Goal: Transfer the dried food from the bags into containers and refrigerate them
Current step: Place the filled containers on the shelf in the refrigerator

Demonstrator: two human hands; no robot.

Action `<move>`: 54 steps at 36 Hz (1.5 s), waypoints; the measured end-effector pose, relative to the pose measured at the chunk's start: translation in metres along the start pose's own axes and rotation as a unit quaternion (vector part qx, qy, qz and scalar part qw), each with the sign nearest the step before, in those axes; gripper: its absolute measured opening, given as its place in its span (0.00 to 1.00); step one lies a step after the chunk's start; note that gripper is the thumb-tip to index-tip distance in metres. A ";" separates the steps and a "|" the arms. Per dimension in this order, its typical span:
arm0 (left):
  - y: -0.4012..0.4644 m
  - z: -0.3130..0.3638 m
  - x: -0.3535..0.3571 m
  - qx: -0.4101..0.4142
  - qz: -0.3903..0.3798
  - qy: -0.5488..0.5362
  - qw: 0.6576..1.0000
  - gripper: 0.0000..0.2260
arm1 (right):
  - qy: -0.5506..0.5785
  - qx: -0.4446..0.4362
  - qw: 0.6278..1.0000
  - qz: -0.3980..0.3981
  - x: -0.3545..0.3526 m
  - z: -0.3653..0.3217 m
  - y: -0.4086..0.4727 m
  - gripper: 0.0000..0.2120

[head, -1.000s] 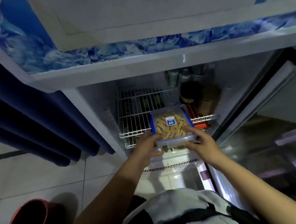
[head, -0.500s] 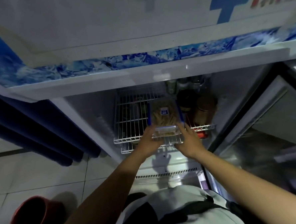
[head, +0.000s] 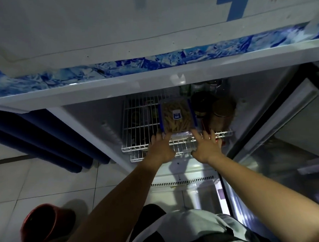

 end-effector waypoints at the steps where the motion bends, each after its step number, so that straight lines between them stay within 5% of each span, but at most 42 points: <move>1: 0.000 0.000 0.002 -0.007 -0.005 0.011 1.000 0.42 | 0.001 0.001 1.000 0.001 0.000 0.000 0.001 0.44; 13: -0.002 -0.012 0.000 0.015 -0.037 0.052 0.998 0.47 | -0.008 -0.015 1.000 -0.001 -0.003 0.000 -0.006 0.43; 20: -0.065 -0.039 -0.023 0.037 0.042 -0.081 0.995 0.41 | 0.045 -0.072 0.994 0.069 0.007 -0.028 -0.051 0.39; 24: -0.129 -0.078 -0.024 -0.007 0.080 -0.181 0.980 0.38 | 0.018 -0.142 0.987 0.074 0.009 -0.077 -0.078 0.37; 30: -0.252 -0.174 -0.019 -0.114 0.184 -0.179 0.960 0.37 | -0.003 -0.275 0.959 0.072 0.000 -0.188 -0.134 0.36; 43: -0.587 -0.331 0.029 -0.413 0.408 -0.295 0.759 0.34 | -0.050 -0.564 0.824 0.015 0.086 -0.467 -0.373 0.37; 47: -0.670 -0.354 0.053 -0.448 0.461 -0.319 0.696 0.33 | -0.086 -0.620 0.779 -0.039 0.134 -0.503 -0.448 0.36; 54: -0.765 -0.382 0.070 -0.484 0.526 -0.366 0.596 0.34 | -0.154 -0.702 0.695 -0.024 0.153 -0.574 -0.532 0.34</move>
Point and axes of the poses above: each hand's wrist, its own y-axis towards the middle knuckle, its own x-axis out of the palm, z = x × y, the point moved 1 cm from there along y, towards the middle knuckle, and after that the axes turned 14 degrees about -y, right-handed, at the moved point
